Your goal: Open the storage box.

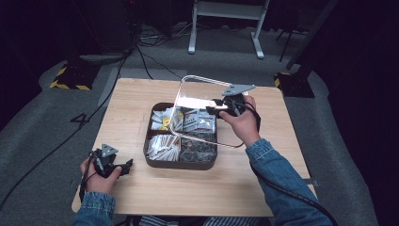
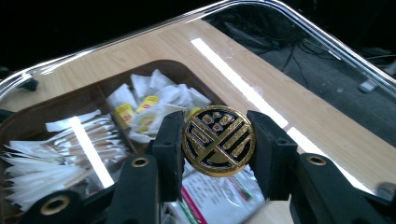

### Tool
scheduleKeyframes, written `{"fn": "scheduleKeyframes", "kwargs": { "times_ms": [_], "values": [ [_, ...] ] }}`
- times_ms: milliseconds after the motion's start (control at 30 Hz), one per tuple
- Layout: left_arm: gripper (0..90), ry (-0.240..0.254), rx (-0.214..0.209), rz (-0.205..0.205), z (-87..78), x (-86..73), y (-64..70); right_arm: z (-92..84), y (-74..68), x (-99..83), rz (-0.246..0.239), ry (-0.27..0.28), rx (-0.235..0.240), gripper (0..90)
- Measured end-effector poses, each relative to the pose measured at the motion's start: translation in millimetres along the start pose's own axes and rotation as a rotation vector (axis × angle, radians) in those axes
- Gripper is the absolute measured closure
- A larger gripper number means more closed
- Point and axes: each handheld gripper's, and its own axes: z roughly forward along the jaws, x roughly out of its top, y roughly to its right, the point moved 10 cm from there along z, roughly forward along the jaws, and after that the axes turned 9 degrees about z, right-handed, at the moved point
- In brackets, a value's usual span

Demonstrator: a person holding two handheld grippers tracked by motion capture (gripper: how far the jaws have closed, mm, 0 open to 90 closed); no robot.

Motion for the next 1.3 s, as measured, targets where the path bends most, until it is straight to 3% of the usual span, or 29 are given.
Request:
{"fn": "scheduleKeyframes", "kwargs": {
  "times_ms": [600,1067,1300],
  "values": [
    [16.4,0.003,0.003,0.001,0.3,0.3,-0.5,-51.1,59.7,-7.0,0.060,0.025,-0.086,59.2],
    [16.4,0.003,0.003,0.000,0.3,0.4,-0.3,-68.2,97.3,-32.8,0.132,0.004,-0.141,59.2],
    [16.4,0.003,0.003,0.001,0.3,0.4,-0.4,-69.9,121.2,-56.7,0.172,-0.020,-0.175,59.1]
  ]
}}
